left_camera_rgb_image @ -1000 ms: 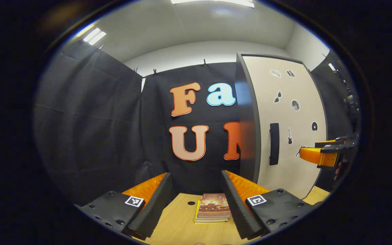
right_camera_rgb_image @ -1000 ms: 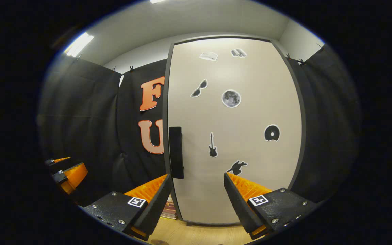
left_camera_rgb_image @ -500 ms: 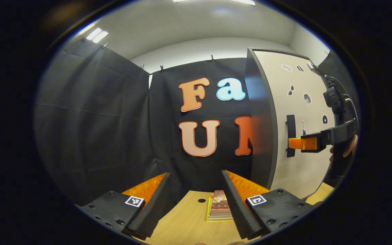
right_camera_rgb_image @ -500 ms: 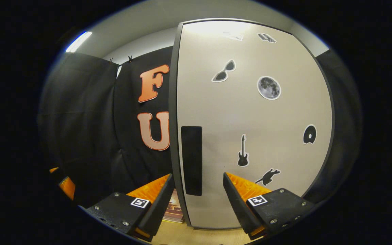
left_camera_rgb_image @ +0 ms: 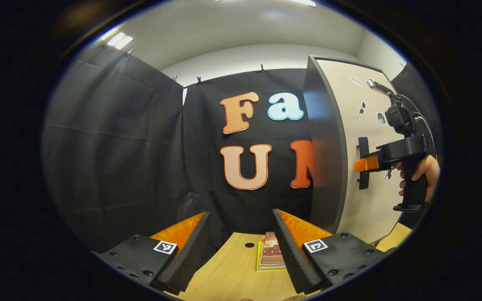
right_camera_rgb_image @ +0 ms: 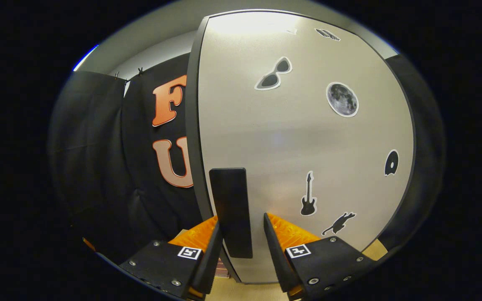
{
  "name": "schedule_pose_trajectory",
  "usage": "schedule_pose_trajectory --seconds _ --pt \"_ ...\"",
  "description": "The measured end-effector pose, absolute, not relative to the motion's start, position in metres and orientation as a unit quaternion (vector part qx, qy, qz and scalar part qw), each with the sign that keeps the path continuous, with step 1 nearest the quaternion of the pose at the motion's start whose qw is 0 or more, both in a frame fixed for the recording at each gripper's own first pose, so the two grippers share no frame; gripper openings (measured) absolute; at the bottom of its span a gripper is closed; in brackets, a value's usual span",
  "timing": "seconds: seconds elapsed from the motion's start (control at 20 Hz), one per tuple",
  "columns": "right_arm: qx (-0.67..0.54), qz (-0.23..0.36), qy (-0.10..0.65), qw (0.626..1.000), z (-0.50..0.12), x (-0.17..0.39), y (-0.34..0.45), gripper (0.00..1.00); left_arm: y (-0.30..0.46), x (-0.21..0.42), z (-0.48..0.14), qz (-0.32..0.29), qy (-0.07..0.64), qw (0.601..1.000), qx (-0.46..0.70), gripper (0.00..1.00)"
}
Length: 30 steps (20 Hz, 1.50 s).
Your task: Open the cabinet door with the right hand, grasp the bottle in the cabinet with the left hand and place it on the coaster, then close the cabinet door with the right hand.
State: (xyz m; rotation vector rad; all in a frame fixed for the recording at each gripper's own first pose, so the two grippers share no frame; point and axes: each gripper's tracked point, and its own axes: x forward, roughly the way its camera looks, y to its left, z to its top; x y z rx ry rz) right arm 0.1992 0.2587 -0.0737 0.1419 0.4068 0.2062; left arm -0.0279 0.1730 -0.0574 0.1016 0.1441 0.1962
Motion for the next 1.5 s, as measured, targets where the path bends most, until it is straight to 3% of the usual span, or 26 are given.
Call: schedule_pose_trajectory --seconds 0.2,0.35,0.7,1.15,1.5 --pt "0.043 0.07 0.219 0.972 -0.082 0.199 0.263 0.36 0.181 -0.03 -0.06 0.097 0.076 0.991 0.051 0.94" --pt "0.016 0.051 0.201 0.978 -0.082 0.201 0.262 0.35 0.187 -0.035 -0.062 0.102 0.08 0.99 0.05 0.94" --pt "0.05 0.056 0.234 0.969 -0.085 0.198 0.262 0.21 0.194 -0.055 -0.073 0.107 0.098 0.989 0.034 0.94" --pt "0.06 0.104 0.243 0.963 -0.075 0.177 0.263 0.21 0.177 -0.052 -0.073 0.097 0.098 0.99 0.027 0.94" --pt "0.058 0.171 0.23 0.956 -0.06 0.108 0.233 0.21 0.114 -0.039 -0.089 0.058 0.11 0.992 0.014 0.94"
